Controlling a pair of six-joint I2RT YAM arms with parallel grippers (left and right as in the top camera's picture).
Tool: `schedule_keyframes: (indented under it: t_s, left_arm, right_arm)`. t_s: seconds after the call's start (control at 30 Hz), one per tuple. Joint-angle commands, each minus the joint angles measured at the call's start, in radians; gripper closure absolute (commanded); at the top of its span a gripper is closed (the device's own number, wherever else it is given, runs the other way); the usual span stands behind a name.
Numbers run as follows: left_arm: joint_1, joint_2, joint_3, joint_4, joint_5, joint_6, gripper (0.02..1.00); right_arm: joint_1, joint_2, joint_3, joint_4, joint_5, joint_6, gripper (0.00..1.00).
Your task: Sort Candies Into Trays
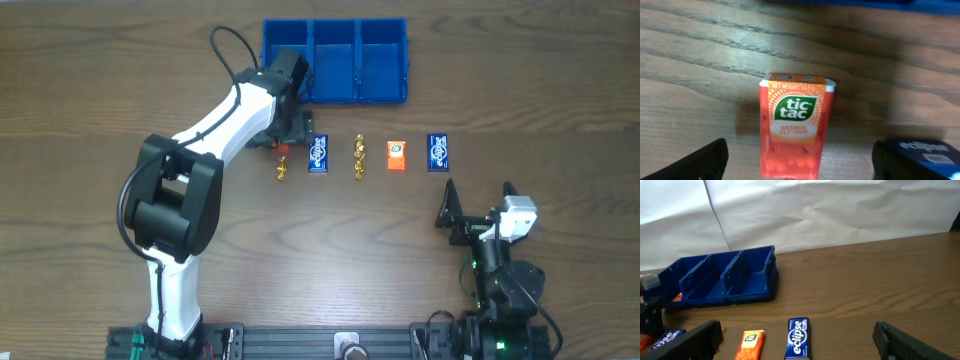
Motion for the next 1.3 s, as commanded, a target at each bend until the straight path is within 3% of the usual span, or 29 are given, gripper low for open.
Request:
schedule_keyframes:
  t_s: [0.03, 0.3, 0.4, 0.67, 0.83, 1.0, 1.3]
  left_arm:
    - [0.008, 0.037, 0.01, -0.001, 0.006, 0.018, 0.159]
    - [0.013, 0.04, 0.01, 0.001, 0.006, 0.017, 0.606]
    - [0.013, 0.04, 0.01, 0.001, 0.007, 0.017, 0.687]
    - [0.001, -0.064, 0.011, 0.0, 0.008, -0.002, 0.706]
    - [-0.027, -0.253, 0.06, -0.001, -0.094, -0.036, 0.689]
    - [-0.029, -0.253, 0.295, -0.048, -0.143, -0.021, 0.684]
    - [0.017, 0.035, 0.761, -0.259, -0.123, 0.031, 0.682]
  right_arm:
    - [0.0, -0.007, 0.001, -0.01, -0.002, 0.006, 0.003]
    - [0.0, -0.007, 0.001, -0.01, -0.002, 0.006, 0.003]
    - [0.0, -0.007, 0.001, -0.01, -0.002, 0.006, 0.003]
    - [0.0, -0.007, 0.001, -0.01, -0.002, 0.006, 0.003]
    - [0.0, -0.007, 0.001, -0.01, -0.002, 0.006, 0.003]
    - [0.0, -0.007, 0.001, -0.01, -0.002, 0.006, 0.003]
    - [0.0, -0.007, 0.001, -0.01, -0.002, 0.006, 0.003]
